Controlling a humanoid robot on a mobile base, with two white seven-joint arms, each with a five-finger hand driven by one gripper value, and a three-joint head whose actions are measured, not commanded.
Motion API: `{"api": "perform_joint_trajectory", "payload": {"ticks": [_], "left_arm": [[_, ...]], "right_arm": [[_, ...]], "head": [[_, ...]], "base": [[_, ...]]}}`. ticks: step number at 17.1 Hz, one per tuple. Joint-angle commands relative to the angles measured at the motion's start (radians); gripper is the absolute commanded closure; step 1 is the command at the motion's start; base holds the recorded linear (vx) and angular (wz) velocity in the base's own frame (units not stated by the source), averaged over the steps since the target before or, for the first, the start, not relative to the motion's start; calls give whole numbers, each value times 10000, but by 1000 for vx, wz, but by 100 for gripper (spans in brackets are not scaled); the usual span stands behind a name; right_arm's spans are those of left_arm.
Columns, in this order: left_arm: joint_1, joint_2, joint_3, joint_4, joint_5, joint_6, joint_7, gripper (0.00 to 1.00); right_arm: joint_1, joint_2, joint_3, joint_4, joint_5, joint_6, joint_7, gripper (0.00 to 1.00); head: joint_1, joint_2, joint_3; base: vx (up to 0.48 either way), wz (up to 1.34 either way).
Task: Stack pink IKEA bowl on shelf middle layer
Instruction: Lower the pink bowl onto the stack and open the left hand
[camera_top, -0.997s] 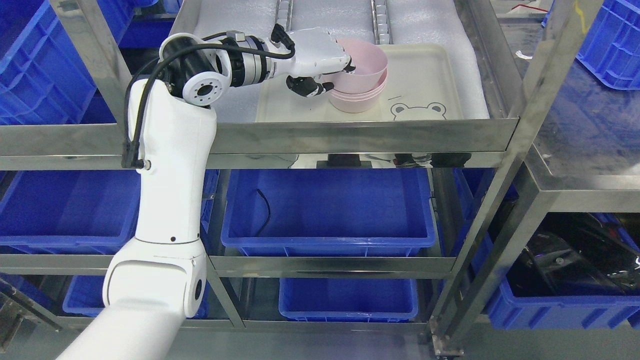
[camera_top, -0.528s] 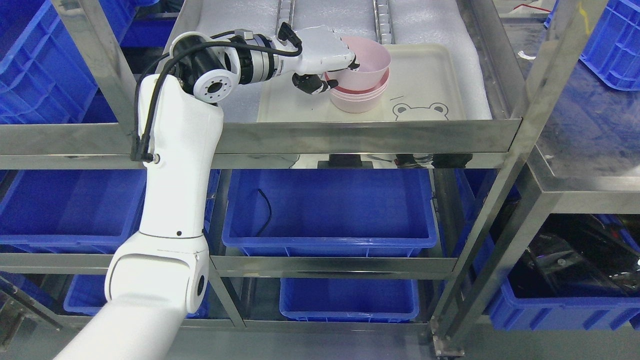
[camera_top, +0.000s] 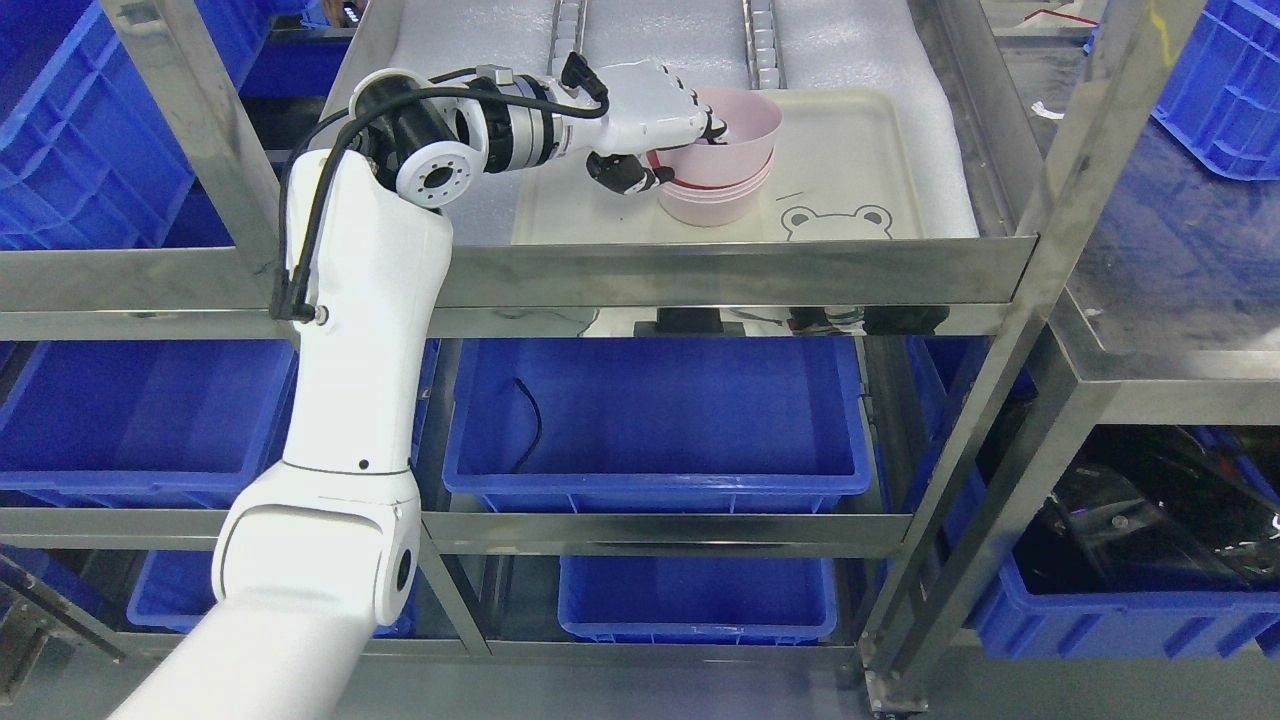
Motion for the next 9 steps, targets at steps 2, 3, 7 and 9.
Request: {"api": "perform_joint_trajectory", "payload": {"ticks": [2, 3, 7, 9], "left_arm": [[-56, 151, 752, -354, 803, 3, -27, 16], [-56, 151, 813, -416, 835, 3, -27, 16], [-87, 151, 647, -738, 3095, 3, 674, 17], [66, 151, -530, -997, 6372, 3, 1275, 16]], "right_arm": [[0, -174, 46, -175, 8, -7, 6, 0], [0, -174, 31, -175, 8, -7, 6, 0], [0, -174, 46, -175, 8, -7, 6, 0], [0, -174, 46, -175, 8, -7, 6, 0]], "head": [[0, 0, 0], [0, 0, 0], [0, 0, 0], [0, 0, 0]], "base": [[-10, 8], [-8, 16], [-10, 50], [-15, 74]]}}
